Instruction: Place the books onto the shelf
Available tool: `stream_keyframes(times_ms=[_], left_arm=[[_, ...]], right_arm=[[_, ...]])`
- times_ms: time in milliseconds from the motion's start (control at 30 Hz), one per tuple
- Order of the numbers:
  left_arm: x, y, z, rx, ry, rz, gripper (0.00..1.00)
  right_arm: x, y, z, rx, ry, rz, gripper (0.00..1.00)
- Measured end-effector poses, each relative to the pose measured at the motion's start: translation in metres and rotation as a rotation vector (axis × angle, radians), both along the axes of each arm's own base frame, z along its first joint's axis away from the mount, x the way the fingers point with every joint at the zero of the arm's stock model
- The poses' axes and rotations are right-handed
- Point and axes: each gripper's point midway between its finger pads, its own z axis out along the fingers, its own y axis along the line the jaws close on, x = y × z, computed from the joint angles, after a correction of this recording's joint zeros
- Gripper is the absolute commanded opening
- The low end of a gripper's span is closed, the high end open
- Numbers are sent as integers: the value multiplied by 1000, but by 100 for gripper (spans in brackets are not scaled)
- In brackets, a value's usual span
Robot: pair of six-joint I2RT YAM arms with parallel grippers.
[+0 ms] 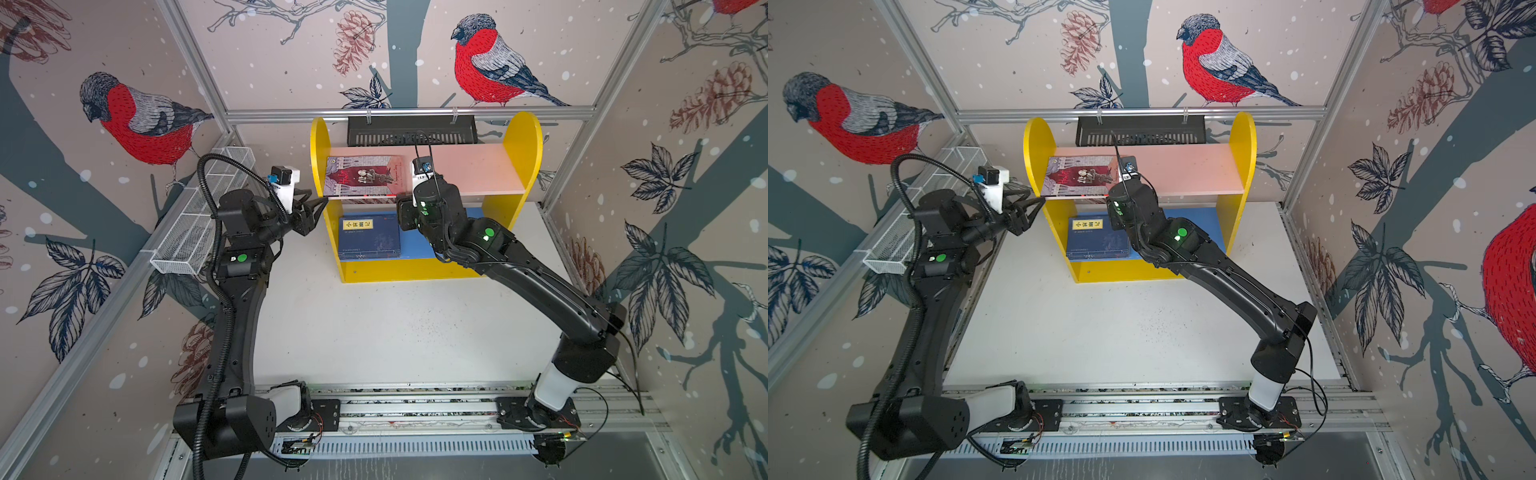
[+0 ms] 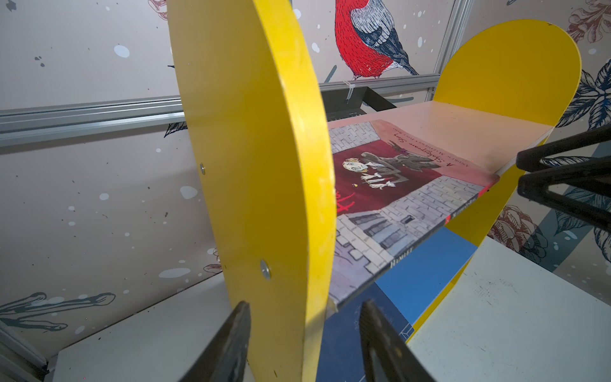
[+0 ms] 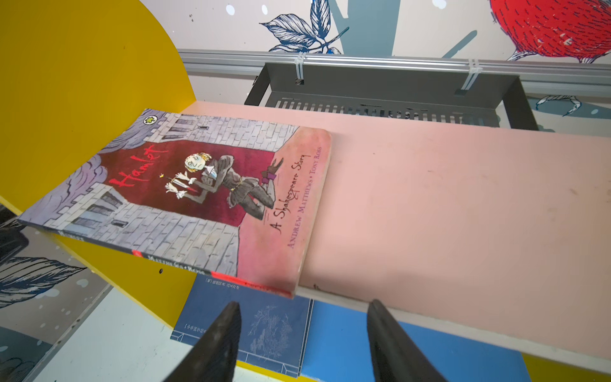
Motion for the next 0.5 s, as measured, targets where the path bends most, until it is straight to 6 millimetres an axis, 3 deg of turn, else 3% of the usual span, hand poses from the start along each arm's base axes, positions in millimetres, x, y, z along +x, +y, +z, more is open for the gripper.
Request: stream_keyframes(times_ms=[500], left_arm=[[1, 0, 0, -12, 4, 2, 53]], right_arm=[[11, -1, -7, -23, 13, -19, 62]])
